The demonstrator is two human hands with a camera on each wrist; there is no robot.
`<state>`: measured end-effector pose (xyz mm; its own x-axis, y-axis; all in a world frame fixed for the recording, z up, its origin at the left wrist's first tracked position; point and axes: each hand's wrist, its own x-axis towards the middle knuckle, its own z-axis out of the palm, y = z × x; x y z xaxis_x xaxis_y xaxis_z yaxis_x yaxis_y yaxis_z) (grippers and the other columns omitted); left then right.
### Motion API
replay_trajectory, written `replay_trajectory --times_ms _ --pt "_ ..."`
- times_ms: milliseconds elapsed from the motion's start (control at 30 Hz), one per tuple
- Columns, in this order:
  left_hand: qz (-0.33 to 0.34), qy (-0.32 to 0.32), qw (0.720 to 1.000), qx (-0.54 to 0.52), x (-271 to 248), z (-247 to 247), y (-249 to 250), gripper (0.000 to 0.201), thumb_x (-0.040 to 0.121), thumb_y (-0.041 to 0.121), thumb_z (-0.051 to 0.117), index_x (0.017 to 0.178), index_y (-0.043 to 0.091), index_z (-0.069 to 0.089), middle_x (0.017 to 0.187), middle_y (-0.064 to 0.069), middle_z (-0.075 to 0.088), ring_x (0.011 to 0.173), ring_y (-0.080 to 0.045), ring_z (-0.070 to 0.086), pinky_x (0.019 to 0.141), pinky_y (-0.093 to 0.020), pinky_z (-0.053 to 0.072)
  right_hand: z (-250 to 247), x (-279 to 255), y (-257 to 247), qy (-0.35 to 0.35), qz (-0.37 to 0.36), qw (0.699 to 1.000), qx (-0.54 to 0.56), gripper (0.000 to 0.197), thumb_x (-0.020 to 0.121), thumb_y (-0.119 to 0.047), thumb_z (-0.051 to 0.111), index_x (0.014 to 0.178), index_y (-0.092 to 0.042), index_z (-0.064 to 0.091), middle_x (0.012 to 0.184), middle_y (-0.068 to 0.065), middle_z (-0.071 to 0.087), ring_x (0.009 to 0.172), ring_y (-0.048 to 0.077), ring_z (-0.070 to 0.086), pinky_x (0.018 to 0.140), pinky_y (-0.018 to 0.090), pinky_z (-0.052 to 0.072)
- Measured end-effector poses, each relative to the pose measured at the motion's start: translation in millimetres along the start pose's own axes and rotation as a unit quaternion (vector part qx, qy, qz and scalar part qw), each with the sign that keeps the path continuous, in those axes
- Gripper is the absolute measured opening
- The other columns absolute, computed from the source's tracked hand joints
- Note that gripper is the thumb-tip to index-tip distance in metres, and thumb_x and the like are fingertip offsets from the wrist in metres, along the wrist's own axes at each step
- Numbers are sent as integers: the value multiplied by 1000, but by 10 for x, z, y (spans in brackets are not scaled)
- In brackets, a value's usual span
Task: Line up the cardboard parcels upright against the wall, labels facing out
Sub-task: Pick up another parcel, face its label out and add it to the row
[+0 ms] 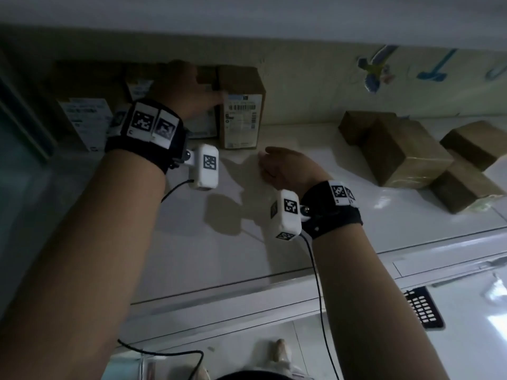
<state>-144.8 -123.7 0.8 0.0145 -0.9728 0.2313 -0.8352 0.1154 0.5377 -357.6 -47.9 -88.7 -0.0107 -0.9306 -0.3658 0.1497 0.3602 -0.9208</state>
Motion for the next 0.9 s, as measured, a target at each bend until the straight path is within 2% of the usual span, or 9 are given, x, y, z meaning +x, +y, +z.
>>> replay_trajectory --times_ms 100,167,300,367,400,467,600,733,900 --pt "25 60 994 -92 -108 -98 -49 50 94 51 67 117 7 72 122 -16 72 116 -32 67 82 -29 42 26 -121 120 18 -2 996 90 52 104 -2 58 153 -2 43 146 21 58 124 27 64 107 32 52" --pt "40 90 986 -134 -235 -92 -68 42 96 47 64 116 12 73 118 -10 73 112 -25 67 82 -25 39 36 -171 169 13 2 985 174 49 106 -4 54 154 -1 42 132 15 65 110 19 68 96 24 56" --pt "12 44 949 -312 -470 56 -125 52 81 60 69 120 26 73 119 9 73 116 -9 67 103 -33 54 -8 -173 183 15 11 963 268 47 111 -8 42 157 -3 38 163 17 40 151 28 41 125 39 31" --pt "4 25 930 -366 -595 155 -102 29 85 52 72 108 35 77 114 13 76 112 -3 69 104 -34 55 -8 -202 179 14 13 961 275 45 112 -9 37 157 -4 38 165 18 35 153 27 36 127 39 28" --pt "0 17 921 -389 -645 199 -79 16 89 47 72 100 39 79 113 11 77 111 -3 71 105 -36 56 -2 -217 174 12 15 964 267 45 112 -8 36 157 -4 38 166 19 35 153 27 36 127 39 28" --pt "-18 -18 892 -451 -766 281 29 10 96 38 70 97 39 80 117 0 79 113 -12 73 105 -39 56 -5 -241 177 8 14 969 246 46 112 -7 36 157 -4 38 166 19 35 154 28 34 127 37 28" --pt "-53 -60 861 -502 -869 480 336 19 103 30 65 119 21 72 117 -2 80 112 -17 75 98 -35 57 -108 -233 121 -24 7 980 197 47 108 -7 43 155 -4 42 167 20 31 157 34 28 128 43 25" --pt "-77 -59 847 -523 -897 730 724 19 103 29 64 118 18 70 115 -5 80 112 -22 76 94 -38 56 -467 -341 -36 -31 -16 989 143 32 107 -18 46 137 -13 57 152 21 53 142 33 51 121 45 35" --pt "-95 -80 838 -531 -921 1163 1206 12 101 27 65 110 21 71 109 -3 81 107 -21 77 88 -35 57 -1090 -572 -353 36 -119 992 -1 35 104 -18 56 138 -11 60 127 14 71 113 30 73 103 41 49"
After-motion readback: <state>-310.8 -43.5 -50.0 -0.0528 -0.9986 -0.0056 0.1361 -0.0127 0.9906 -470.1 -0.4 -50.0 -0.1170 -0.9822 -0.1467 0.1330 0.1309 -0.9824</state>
